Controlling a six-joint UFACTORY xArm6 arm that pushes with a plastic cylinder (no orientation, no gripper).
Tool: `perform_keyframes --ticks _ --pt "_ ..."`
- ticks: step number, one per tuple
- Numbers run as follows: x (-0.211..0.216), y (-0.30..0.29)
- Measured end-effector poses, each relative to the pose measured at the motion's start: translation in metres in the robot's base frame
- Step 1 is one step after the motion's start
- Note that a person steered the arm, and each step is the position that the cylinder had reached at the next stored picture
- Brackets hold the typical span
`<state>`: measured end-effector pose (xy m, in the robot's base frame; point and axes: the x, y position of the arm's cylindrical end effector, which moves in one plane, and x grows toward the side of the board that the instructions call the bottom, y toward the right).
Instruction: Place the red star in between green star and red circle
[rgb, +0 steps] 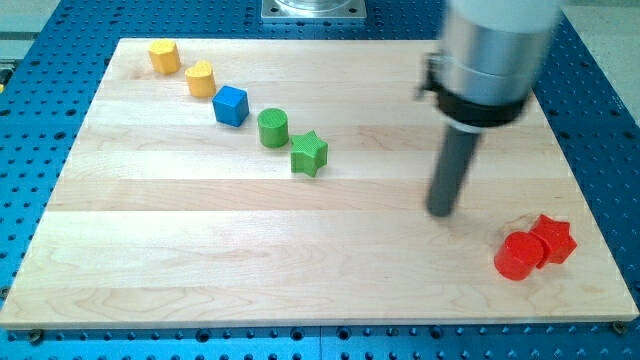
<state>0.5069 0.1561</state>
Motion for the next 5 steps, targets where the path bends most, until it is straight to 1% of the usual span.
perform_keyframes --ticks 1,2,3,4,5 --pt "0.005 0.102" --pt "0.009 0.171" --pt "0.056 0.118" --pt "0.054 0.067" --pt "0.031 0.002"
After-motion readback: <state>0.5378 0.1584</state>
